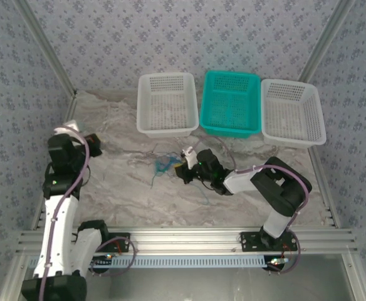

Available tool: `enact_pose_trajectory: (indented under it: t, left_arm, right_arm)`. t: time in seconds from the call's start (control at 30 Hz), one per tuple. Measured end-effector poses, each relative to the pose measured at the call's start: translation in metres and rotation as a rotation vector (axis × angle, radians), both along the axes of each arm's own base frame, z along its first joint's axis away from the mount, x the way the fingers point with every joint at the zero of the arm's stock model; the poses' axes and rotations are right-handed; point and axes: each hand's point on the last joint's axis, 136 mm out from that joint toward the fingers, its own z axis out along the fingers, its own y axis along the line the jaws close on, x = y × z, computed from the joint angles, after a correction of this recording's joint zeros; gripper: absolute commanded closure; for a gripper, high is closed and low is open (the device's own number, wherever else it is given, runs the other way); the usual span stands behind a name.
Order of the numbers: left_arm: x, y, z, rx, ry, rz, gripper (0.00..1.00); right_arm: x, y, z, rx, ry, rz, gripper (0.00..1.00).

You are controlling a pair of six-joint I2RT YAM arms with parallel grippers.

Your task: Untangle the cables

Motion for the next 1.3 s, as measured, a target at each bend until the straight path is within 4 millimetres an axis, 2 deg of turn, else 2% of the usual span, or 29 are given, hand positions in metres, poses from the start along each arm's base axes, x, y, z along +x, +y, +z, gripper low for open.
enact_pose_trajectory:
  t: [0.03, 0.1, 0.17, 0.27, 0.33, 0.4, 0.47, 0.5, 0.57, 0.63, 0.7, 0.77, 0.83, 0.93, 1.03, 1.13, 1.3]
  left_arm:
    - [0.002, 0.011, 0.010, -0.002, -0.029, 0.043, 1.00]
    - [0.004, 0.021, 0.028, 0.001, -0.085, 0.081, 1.00]
    - [0.004, 0.026, 0.042, 0.006, -0.126, 0.101, 1.00]
    - [0.005, 0.032, 0.048, 0.008, -0.145, 0.118, 1.00]
    - [0.010, 0.023, 0.051, -0.005, -0.168, 0.062, 1.00]
    - [0.018, 0.003, 0.049, -0.024, -0.191, -0.049, 0.96]
    - [0.021, -0.033, 0.034, -0.026, -0.182, -0.207, 0.84]
    - [0.019, -0.059, 0.023, -0.013, -0.162, -0.311, 0.76]
    - [0.007, -0.111, 0.004, 0.030, -0.131, -0.514, 0.66]
    - [-0.016, -0.163, -0.010, 0.080, -0.116, -0.731, 0.55]
    - [-0.032, -0.198, -0.019, 0.104, -0.107, -0.873, 0.48]
    - [-0.040, -0.222, -0.034, 0.113, -0.072, -0.966, 0.45]
    - [-0.044, -0.243, -0.060, 0.123, 0.002, -1.043, 0.43]
    - [-0.050, -0.268, -0.096, 0.154, 0.106, -1.132, 0.40]
    - [-0.052, -0.280, -0.116, 0.189, 0.148, -1.187, 0.37]
    - [-0.046, -0.282, -0.118, 0.232, 0.131, -1.200, 0.36]
    - [-0.035, -0.288, -0.110, 0.304, 0.080, -1.229, 0.35]
  right_arm:
    - [-0.002, -0.017, -0.017, -0.044, 0.041, -0.035, 0.90]
    - [-0.002, -0.038, -0.032, -0.088, 0.076, -0.090, 0.91]
    - [-0.001, -0.047, -0.030, -0.092, 0.071, -0.126, 0.90]
    - [-0.005, -0.058, -0.027, -0.092, 0.070, -0.155, 0.90]
    - [-0.009, -0.062, -0.026, -0.099, 0.076, -0.156, 0.90]
    - [-0.012, -0.061, -0.022, -0.098, 0.076, -0.142, 0.90]
    - [-0.016, -0.059, -0.018, -0.100, 0.075, -0.122, 0.91]
    - [-0.018, -0.059, -0.015, -0.101, 0.075, -0.111, 0.91]
    - [-0.020, -0.058, -0.008, -0.102, 0.067, -0.093, 0.91]
    - [-0.021, -0.056, 0.002, -0.101, 0.052, -0.076, 0.91]
    - [-0.021, -0.053, 0.013, -0.093, 0.032, -0.055, 0.91]
    - [-0.022, -0.050, 0.025, -0.080, 0.012, -0.032, 0.91]
    - [-0.024, -0.046, 0.037, -0.064, -0.010, -0.003, 0.91]
    - [-0.028, -0.041, 0.049, -0.051, -0.028, 0.046, 0.92]
    - [-0.034, -0.036, 0.058, -0.048, -0.038, 0.097, 0.92]
    - [-0.040, -0.033, 0.066, -0.054, -0.052, 0.142, 0.92]
    - [-0.050, -0.029, 0.078, -0.050, -0.073, 0.199, 0.92]
